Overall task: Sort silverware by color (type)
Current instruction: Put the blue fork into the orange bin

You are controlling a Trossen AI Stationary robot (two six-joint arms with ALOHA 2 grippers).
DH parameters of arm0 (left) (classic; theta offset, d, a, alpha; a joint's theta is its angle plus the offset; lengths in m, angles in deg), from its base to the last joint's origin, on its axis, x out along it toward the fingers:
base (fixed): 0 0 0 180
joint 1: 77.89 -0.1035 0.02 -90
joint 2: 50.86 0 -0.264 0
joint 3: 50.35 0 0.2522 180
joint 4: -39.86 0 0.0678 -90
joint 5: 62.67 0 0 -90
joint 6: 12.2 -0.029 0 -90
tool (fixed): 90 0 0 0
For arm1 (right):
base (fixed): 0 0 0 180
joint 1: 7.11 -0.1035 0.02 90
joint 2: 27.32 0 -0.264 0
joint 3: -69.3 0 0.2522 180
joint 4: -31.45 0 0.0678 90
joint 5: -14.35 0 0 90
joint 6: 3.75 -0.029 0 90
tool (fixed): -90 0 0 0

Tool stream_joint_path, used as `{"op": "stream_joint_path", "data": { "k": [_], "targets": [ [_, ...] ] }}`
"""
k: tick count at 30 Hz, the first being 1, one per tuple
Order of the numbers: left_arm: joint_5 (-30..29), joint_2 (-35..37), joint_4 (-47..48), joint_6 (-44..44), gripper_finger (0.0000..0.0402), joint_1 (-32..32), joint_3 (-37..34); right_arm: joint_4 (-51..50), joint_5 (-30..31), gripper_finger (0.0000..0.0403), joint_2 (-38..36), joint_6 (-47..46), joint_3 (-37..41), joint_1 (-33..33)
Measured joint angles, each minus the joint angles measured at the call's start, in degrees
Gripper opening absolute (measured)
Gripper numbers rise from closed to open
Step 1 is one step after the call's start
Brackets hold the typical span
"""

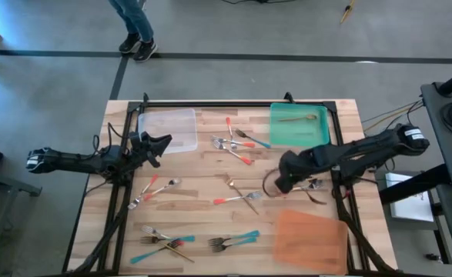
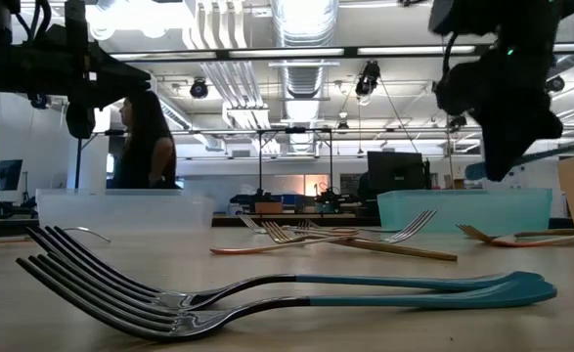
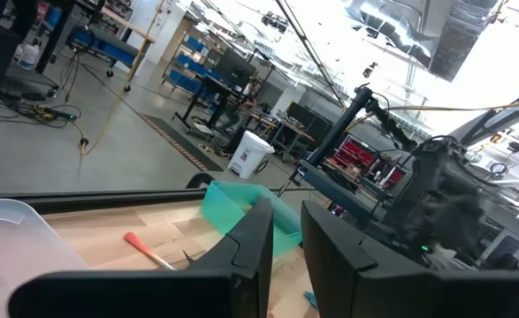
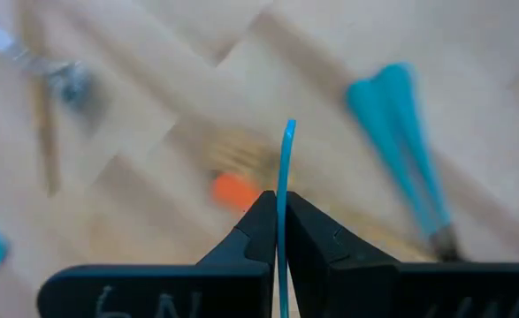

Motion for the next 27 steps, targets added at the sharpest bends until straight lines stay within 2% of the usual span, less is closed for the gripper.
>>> {"op": "stream_joint_path", "data": {
  "k": [4,11,14,17,20,27],
  "targets": [
    [0.0,0.0,0.0,0.0,0.0046,0.0,0.0,0.0,0.9,0.0009,0.0,-7.6,-1.5,-9.8],
    [0.0,0.0,0.0,0.0,0.0046,0.0,0.0,1.0,9.8,0.0009,0.1,-23.7,-4.9,-28.4],
    [0.0,0.0,0.0,0.0,0.0046,0.0,0.0,2.0,13.8,0.0009,1.4,-27.6,-6.6,-34.8],
    [0.0,0.0,0.0,0.0,0.0046,0.0,0.0,1.9,15.1,0.0009,4.9,-28.1,-9.0,-39.5],
    [0.0,-0.1,0.0,0.0,0.0046,0.0,0.0,0.9,13.9,0.0009,10.1,-25.6,-12.0,-42.8],
    [0.0,-0.2,0.0,0.0,0.0046,0.0,0.0,-15.5,12.1,0.0009,22.8,-19.1,-22.8,-46.0]
  ]
}}
